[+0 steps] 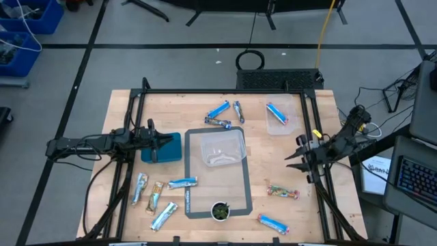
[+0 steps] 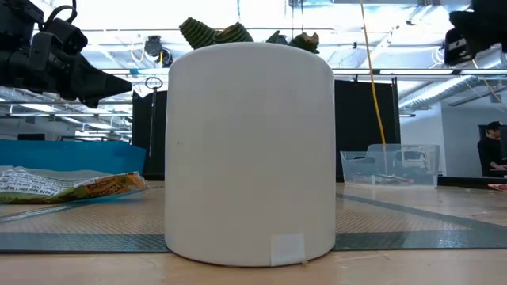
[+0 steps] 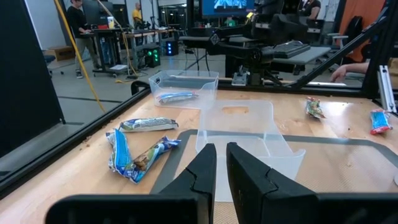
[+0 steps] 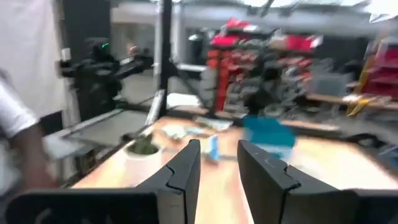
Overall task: Pick and place Granola Bars by type
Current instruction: Put the red granola bar into the right transparent bin
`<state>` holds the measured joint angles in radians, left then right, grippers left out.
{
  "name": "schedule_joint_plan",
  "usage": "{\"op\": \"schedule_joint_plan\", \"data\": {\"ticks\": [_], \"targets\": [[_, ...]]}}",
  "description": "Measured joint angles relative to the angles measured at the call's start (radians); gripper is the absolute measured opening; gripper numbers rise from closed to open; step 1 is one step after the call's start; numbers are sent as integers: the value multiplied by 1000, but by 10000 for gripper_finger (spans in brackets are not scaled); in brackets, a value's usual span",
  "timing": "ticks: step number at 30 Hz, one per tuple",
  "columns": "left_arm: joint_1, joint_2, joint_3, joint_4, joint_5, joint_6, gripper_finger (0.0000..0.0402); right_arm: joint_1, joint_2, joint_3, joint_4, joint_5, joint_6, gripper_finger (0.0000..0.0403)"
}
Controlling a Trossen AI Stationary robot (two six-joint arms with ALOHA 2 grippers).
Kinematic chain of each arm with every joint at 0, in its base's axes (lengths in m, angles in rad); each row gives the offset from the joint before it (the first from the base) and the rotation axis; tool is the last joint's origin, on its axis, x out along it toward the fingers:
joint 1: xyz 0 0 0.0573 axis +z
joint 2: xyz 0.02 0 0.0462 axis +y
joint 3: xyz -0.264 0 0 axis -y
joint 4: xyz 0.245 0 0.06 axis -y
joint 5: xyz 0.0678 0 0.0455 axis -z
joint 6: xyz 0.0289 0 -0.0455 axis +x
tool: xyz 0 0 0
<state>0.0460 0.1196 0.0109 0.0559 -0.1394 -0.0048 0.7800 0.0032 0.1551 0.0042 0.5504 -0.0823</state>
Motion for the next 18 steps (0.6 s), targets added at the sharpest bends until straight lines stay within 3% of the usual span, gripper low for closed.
{"op": "schedule_joint_plan", "data": {"ticks": [6,12,18], "targets": [[0,0,0,0,0,0,42,-54,5,0,-25,-193,180,98],[0,0,0,0,0,0,42,-76,111,38,-99,-184,394,98],[0,0,0,0,0,0,42,-84,347,197,-336,-136,671,98]]}}
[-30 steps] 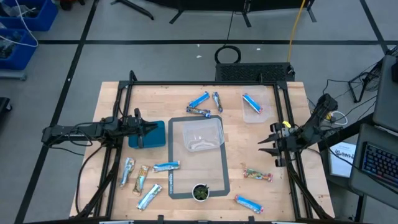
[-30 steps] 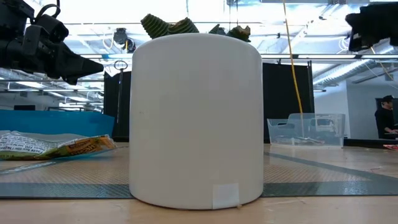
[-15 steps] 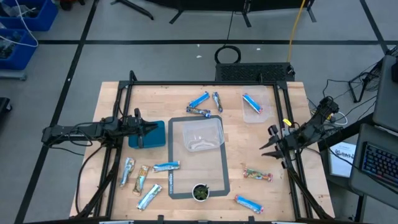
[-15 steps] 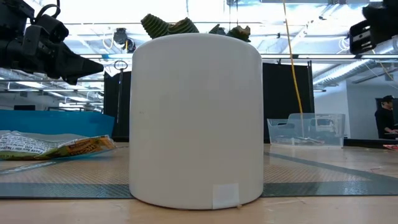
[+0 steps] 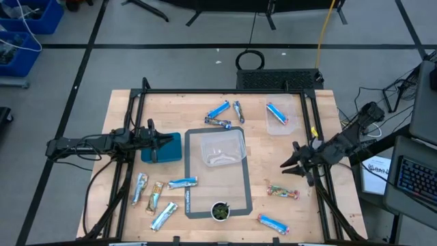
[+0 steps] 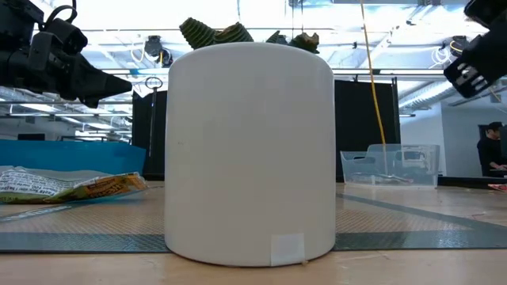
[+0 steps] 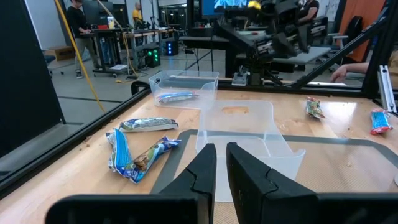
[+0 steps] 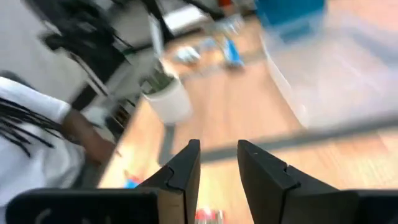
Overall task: Pick and place Granola Bars by type
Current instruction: Put the red granola bar into the right transparent bin
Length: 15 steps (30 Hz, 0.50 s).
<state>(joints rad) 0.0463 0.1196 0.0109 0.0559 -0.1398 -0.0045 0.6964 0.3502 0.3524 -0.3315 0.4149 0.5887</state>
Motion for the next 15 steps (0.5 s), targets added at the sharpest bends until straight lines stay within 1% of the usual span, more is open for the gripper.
{"op": "schedule_joint_plan", "data": {"ticks": [3,8,12,15], "targets": [[0,0,0,0,0,0,42,0,149,78,-69,-31,124,98],[0,0,0,0,0,0,42,0,374,150,-108,-144,312,98],[0,0,0,0,0,0,42,0,506,157,-109,-258,483,98],[0,0,0,0,0,0,42,1,581,157,-107,-346,591,98]]}}
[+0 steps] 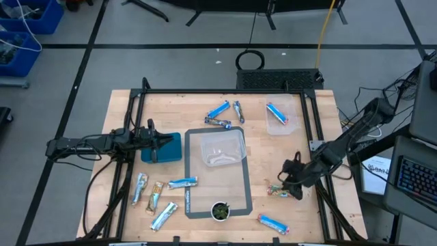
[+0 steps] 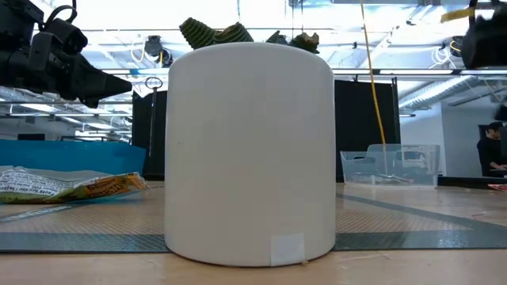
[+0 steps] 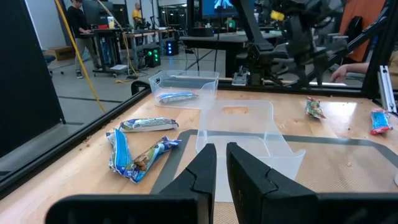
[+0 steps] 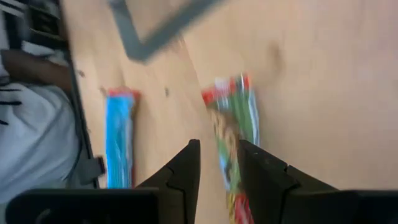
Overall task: Pick and place Granola Bars by type
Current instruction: Put the red granola bar into the right transparent bin
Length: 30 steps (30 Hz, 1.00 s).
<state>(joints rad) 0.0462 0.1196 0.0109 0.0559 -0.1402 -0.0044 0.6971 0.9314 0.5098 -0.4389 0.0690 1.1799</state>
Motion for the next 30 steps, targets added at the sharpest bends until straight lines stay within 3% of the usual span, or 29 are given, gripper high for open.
{"op": "schedule_joint_plan", "data": {"ticks": [8,30], "targets": [[0,0,0,0,0,0,42,4,112,0,8,-125,124,98],[0,0,0,0,0,0,42,32,135,0,-37,-177,271,98]]}}
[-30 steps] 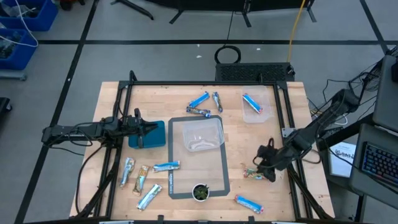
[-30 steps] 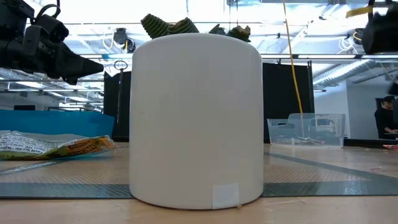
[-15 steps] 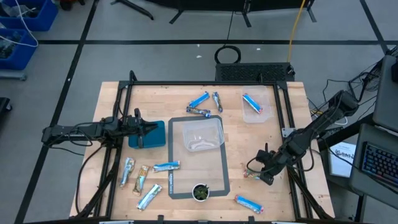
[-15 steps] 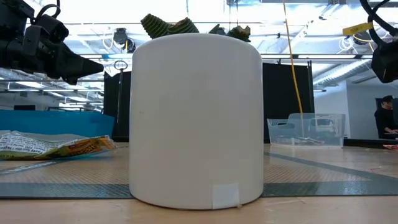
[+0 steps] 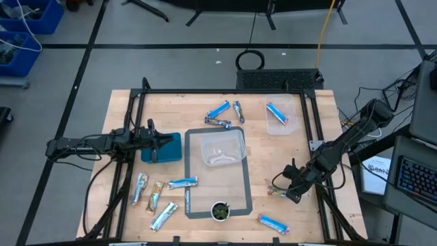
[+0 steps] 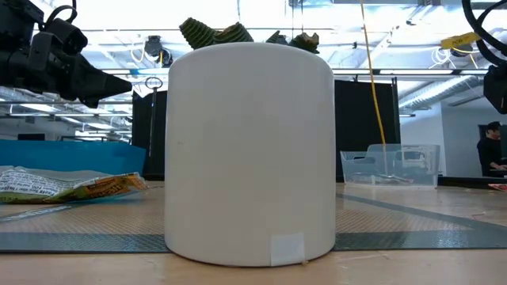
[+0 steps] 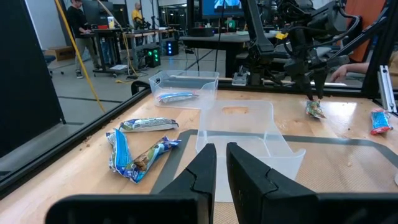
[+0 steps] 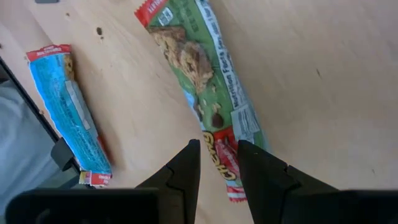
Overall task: Pick and place Granola Bars by type
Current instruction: Put the red granola bar into the right transparent bin
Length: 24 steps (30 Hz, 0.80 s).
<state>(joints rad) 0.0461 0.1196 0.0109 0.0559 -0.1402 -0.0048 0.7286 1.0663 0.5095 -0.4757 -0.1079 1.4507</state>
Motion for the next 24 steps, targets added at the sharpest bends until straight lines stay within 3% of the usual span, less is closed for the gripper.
{"op": "schedule_joint_plan", "data": {"ticks": [16,24], "targets": [[0,0,0,0,0,0,42,0,94,1,-18,-1,2,94],[0,0,0,0,0,0,42,0,100,1,-18,75,-2,38]]}}
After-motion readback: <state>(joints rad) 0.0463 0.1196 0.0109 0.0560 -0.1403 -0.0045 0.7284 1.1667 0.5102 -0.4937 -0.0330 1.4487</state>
